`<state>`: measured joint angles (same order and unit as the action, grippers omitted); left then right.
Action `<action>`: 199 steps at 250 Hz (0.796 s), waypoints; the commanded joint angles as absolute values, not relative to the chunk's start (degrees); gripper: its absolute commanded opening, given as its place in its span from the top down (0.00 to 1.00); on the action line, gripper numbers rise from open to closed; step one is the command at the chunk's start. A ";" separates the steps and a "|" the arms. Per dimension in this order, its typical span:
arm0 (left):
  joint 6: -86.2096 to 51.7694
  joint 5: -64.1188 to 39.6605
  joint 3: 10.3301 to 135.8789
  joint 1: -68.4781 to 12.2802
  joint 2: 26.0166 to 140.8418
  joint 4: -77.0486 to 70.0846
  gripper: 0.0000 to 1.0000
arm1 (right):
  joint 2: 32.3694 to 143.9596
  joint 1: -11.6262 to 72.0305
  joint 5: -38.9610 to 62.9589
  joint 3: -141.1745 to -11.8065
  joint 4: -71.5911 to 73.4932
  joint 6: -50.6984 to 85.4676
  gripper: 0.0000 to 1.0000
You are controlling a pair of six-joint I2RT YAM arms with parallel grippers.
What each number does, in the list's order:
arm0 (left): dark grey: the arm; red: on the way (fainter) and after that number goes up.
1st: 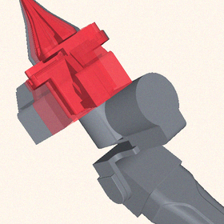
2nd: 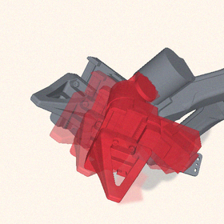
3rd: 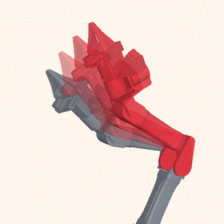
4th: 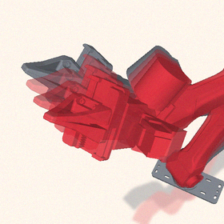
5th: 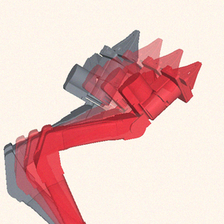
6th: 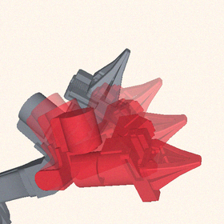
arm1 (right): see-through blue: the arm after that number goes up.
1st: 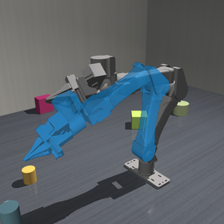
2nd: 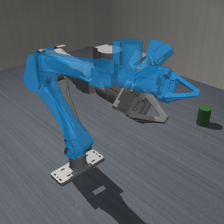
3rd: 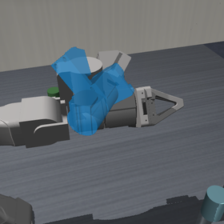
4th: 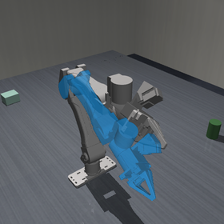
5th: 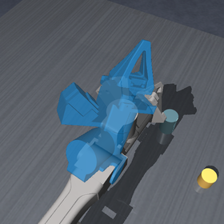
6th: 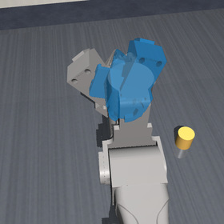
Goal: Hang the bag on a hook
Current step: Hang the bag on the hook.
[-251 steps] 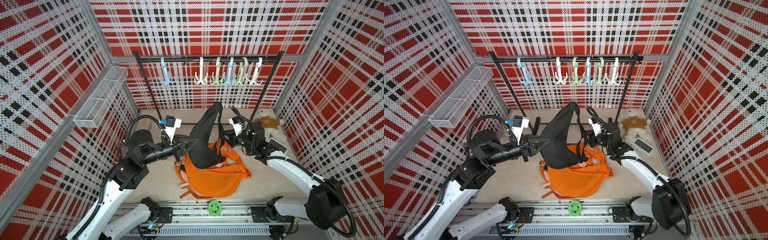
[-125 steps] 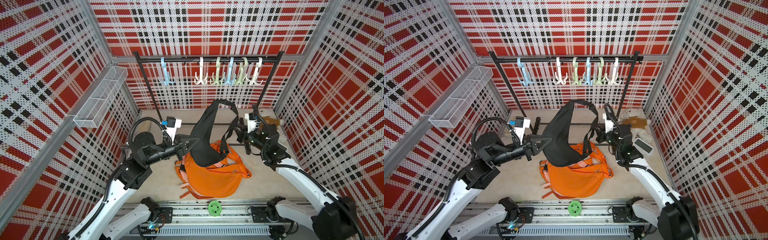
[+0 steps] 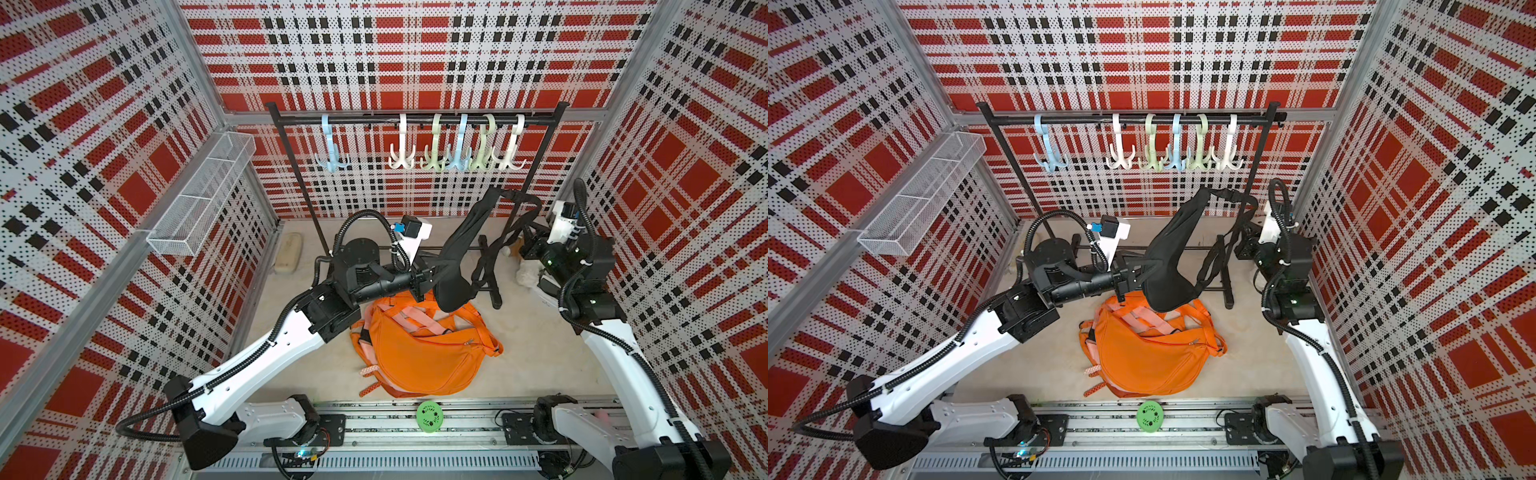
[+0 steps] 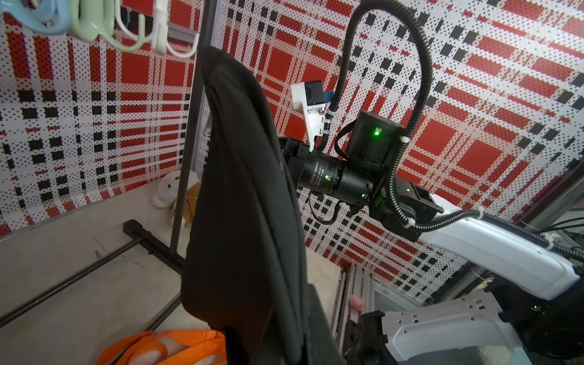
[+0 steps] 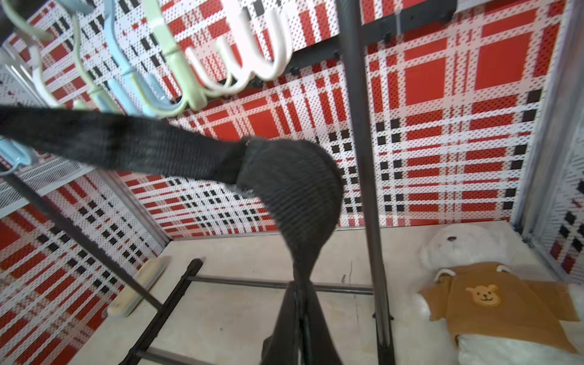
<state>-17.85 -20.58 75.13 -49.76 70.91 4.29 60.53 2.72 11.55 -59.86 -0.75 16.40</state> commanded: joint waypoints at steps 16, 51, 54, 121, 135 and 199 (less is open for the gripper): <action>-14.47 -18.87 80.11 -51.44 73.99 -0.79 1.00 | 64.69 0.75 14.65 -67.31 0.27 15.60 1.00; -13.36 -17.42 81.70 -52.45 75.13 -2.09 1.00 | 66.48 0.62 15.12 -70.53 1.28 14.65 1.00; -13.32 -17.28 81.84 -52.39 75.19 -2.17 1.00 | 66.69 0.63 15.12 -70.88 1.38 14.64 1.00; -13.39 -16.78 85.50 -51.02 77.13 -2.46 1.00 | 73.78 0.36 16.96 -80.89 -0.26 13.61 1.00; -13.58 -17.37 86.23 -50.86 77.75 -2.39 1.00 | 75.18 0.02 17.24 -82.40 -0.44 13.68 1.00; -14.07 -17.88 89.02 -50.45 80.65 -2.11 1.00 | 82.22 -0.18 18.86 -90.32 -1.93 13.76 1.00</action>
